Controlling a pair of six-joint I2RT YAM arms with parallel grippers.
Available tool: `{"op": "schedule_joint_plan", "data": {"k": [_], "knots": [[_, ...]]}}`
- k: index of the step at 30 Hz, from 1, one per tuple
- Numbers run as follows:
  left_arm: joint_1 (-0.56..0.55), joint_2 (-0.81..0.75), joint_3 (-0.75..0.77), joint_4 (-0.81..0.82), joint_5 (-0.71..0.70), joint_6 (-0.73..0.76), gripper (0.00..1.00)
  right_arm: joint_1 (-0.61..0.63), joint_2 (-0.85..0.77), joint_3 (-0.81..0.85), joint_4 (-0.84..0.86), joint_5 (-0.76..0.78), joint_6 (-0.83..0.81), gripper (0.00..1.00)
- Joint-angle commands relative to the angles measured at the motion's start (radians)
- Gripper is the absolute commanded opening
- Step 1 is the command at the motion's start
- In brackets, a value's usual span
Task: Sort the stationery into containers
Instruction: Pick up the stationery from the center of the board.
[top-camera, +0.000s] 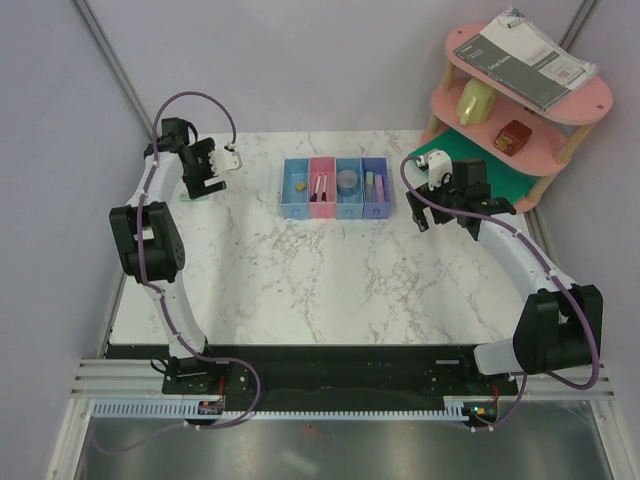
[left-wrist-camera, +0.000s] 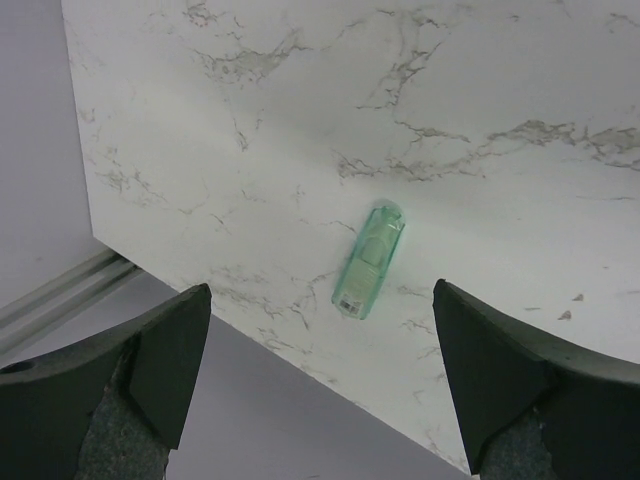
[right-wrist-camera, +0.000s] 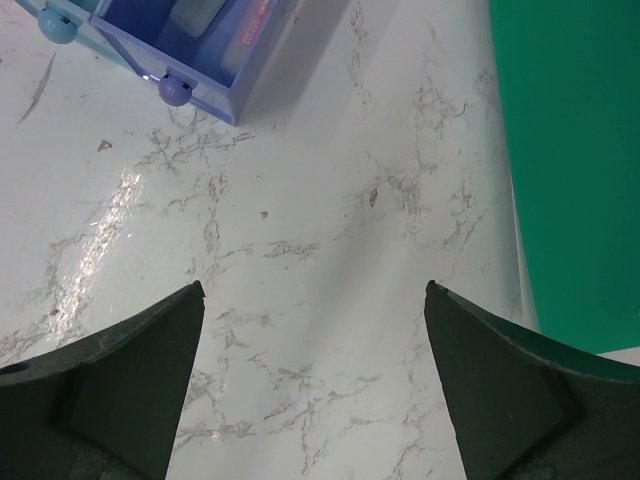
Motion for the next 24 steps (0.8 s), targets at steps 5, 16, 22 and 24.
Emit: {"op": "schedule_joint_plan", "data": {"k": [5,16,22,24], "knots": [[0.039,0.137,0.146,-0.052,-0.044,0.282,0.99,-0.004,-0.021,0.003,-0.013,-0.024,0.003,0.98],[0.045,0.255,0.291,-0.299,-0.090,0.284,0.98,-0.011,0.002,0.043,-0.030,-0.041,0.022,0.98],[0.044,0.296,0.290,-0.335,-0.122,0.264,0.97,-0.011,-0.003,0.064,-0.048,-0.044,0.029,0.98],[0.045,0.321,0.313,-0.318,-0.131,0.243,0.96,-0.012,-0.009,0.064,-0.054,-0.049,0.032,0.98]]}}
